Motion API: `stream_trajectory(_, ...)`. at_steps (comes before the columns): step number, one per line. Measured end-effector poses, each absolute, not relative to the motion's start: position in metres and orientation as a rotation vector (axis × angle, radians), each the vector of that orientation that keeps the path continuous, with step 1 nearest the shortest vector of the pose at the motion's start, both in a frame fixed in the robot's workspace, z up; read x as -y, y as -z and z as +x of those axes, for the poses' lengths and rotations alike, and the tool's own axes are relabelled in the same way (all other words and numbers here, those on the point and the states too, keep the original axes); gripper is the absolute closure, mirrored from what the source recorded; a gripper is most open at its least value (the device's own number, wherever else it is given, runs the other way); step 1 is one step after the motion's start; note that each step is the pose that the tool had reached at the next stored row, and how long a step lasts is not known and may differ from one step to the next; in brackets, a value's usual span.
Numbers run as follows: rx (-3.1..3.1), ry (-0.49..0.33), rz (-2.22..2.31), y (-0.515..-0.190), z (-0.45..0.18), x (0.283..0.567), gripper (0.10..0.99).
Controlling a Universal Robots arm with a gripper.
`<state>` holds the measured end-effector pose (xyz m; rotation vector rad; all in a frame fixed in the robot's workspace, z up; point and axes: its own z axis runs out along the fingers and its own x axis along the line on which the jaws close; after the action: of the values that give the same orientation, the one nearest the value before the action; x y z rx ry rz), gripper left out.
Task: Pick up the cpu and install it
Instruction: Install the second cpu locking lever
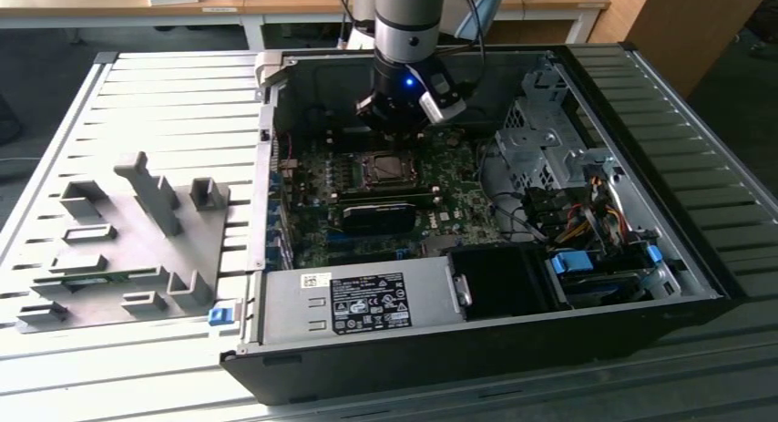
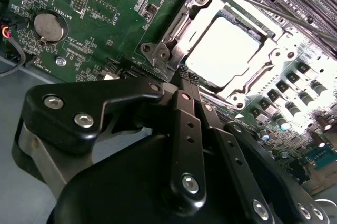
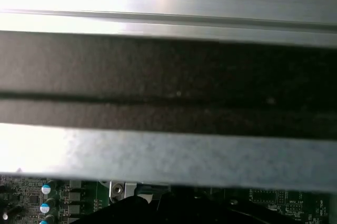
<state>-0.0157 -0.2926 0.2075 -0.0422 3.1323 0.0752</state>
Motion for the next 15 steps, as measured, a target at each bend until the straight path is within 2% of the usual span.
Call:
stream_trajectory(8, -3.133, -0.073, -0.042, -0.208, -0.016, 0.294, 0.980)
stream_trajectory(15, -3.132, -0.074, -0.042, -0.223, -0.016, 0.294, 0.980)
